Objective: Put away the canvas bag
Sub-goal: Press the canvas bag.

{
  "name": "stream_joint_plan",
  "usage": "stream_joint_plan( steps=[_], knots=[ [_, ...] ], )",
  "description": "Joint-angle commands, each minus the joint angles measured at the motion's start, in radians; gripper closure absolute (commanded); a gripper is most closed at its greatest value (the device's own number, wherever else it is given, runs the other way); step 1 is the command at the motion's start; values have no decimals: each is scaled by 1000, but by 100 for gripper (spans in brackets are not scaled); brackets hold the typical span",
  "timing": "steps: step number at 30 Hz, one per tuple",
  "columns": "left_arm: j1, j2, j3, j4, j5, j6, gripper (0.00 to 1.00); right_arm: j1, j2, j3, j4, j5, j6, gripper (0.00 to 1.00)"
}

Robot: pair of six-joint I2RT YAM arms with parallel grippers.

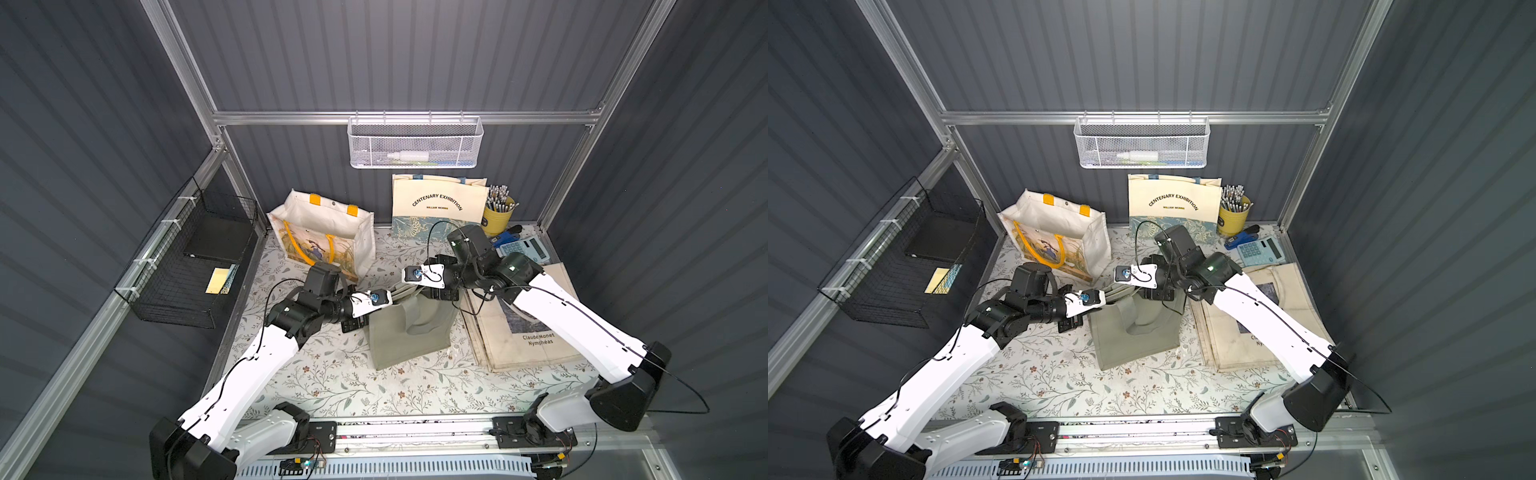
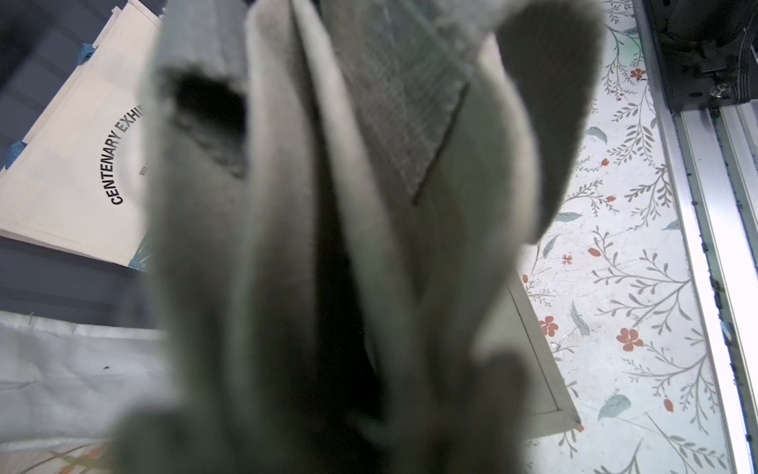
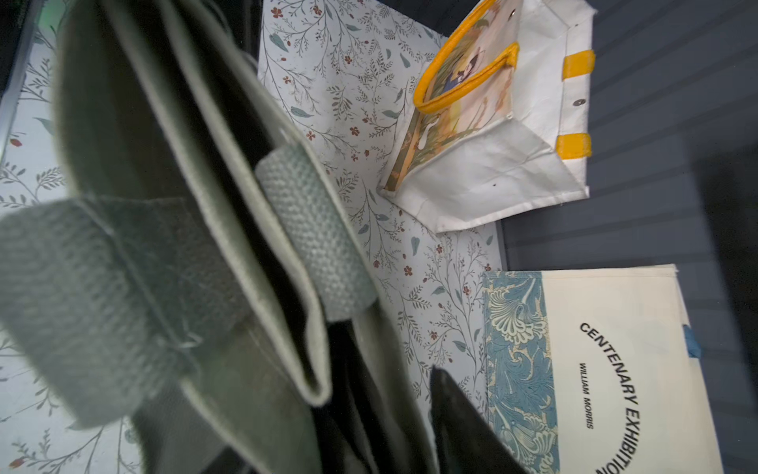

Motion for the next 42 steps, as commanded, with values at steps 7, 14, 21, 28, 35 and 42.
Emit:
stream_joint_plan(
  steps=[7,14,21,28,35,42],
  knots=[
    [-6,-27,-24,93,37,-43,65,-21,-16,-6,-72,-86,30,100],
    [-6,-21,64,134,99,-148,1,-19,-15,-6,-41,-112,75,100],
    [-13,70,230,85,158,-249,0,-1,27,38,-54,-133,106,100],
    [-37,121,257,33,195,-245,2,0,-10,1,20,-141,135,100],
    [-82,168,291,-5,164,-252,6,-1,-9,-6,41,-168,156,100],
    [-82,152,238,47,144,-278,5,-1,-12,-15,44,-165,159,100]
  ],
)
